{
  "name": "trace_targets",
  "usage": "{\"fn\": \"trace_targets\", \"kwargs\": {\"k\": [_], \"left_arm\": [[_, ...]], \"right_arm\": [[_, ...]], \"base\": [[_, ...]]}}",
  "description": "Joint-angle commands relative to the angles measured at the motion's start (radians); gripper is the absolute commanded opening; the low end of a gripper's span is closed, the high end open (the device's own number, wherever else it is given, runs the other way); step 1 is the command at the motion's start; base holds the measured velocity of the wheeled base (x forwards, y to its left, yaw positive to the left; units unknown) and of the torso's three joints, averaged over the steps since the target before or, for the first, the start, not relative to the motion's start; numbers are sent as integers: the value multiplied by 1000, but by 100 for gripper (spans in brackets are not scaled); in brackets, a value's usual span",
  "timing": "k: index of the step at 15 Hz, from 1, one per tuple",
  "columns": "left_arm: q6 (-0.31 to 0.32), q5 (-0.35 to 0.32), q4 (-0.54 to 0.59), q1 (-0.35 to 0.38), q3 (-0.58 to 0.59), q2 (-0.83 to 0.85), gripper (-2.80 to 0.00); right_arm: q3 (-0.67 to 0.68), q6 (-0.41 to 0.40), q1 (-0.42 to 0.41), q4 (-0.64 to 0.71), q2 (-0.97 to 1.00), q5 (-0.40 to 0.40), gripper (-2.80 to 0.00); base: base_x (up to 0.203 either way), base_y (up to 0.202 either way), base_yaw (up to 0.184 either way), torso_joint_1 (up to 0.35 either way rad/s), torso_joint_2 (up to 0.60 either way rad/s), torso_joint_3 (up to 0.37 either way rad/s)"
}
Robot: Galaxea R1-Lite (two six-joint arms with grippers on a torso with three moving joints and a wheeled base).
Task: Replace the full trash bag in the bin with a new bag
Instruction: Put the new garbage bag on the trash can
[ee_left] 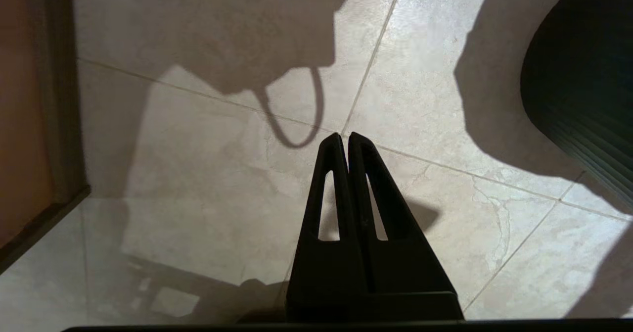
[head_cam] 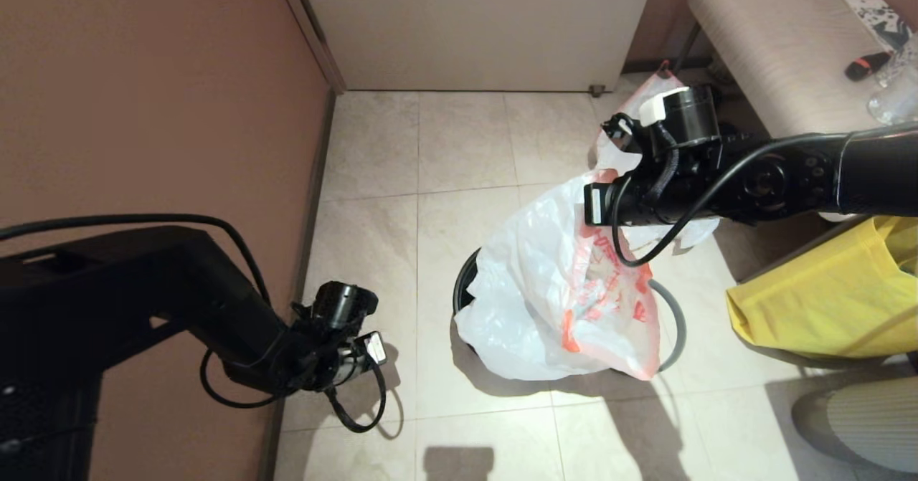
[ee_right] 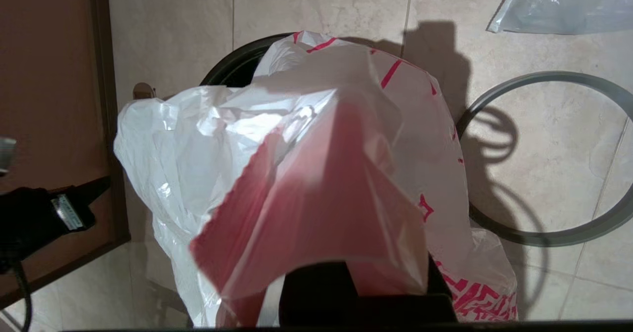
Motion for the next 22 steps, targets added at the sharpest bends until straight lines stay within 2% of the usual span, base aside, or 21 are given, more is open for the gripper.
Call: {"fn": "trace_targets", "kwargs": {"k": [1, 3, 6, 8, 9, 11, 13, 15, 19, 21, 22], "left_arm": [[-4, -4, -53, 1, 6, 88, -280], [-3, -19, -136, 0, 36, 143, -280], [12, -15, -268, -9, 89, 174, -280], [43, 59, -340, -26, 87, 237, -280], [85, 100, -393, -36, 88, 274, -280], [142, 139, -498, -45, 105, 305, -280], [142, 140, -501, -45, 110, 304, -280], [140, 138, -504, -45, 110, 300, -280], [143, 75, -490, -47, 134, 170, -280], [140, 60, -408, -78, 108, 22, -280], [129, 48, -309, -105, 65, -56, -280]], "right_arm": [[-21, 13, 15, 3, 5, 0, -280], [-85, 59, 25, 26, -2, -20, -280], [-174, 114, 29, 130, -9, -70, -280], [-197, 115, 53, 138, -11, -142, -280], [-201, 116, 73, 149, -23, -187, -280], [-204, 103, 122, 157, -22, -250, -280], [-209, 7, 127, 118, 32, -290, -280], [-213, -19, 127, 28, 85, -294, -280], [-248, -51, 127, 5, 180, -265, -280], [-248, -51, 115, 5, 182, -234, -280], [-248, -47, 106, 5, 184, -216, -280]], "base": [[0, 0, 0, 0, 0, 0], [0, 0, 0, 0, 0, 0], [0, 0, 0, 0, 0, 0], [0, 0, 0, 0, 0, 0], [0, 0, 0, 0, 0, 0], [0, 0, 0, 0, 0, 0], [0, 0, 0, 0, 0, 0], [0, 0, 0, 0, 0, 0], [0, 0, 0, 0, 0, 0], [0, 0, 0, 0, 0, 0], [0, 0, 0, 0, 0, 0]]}}
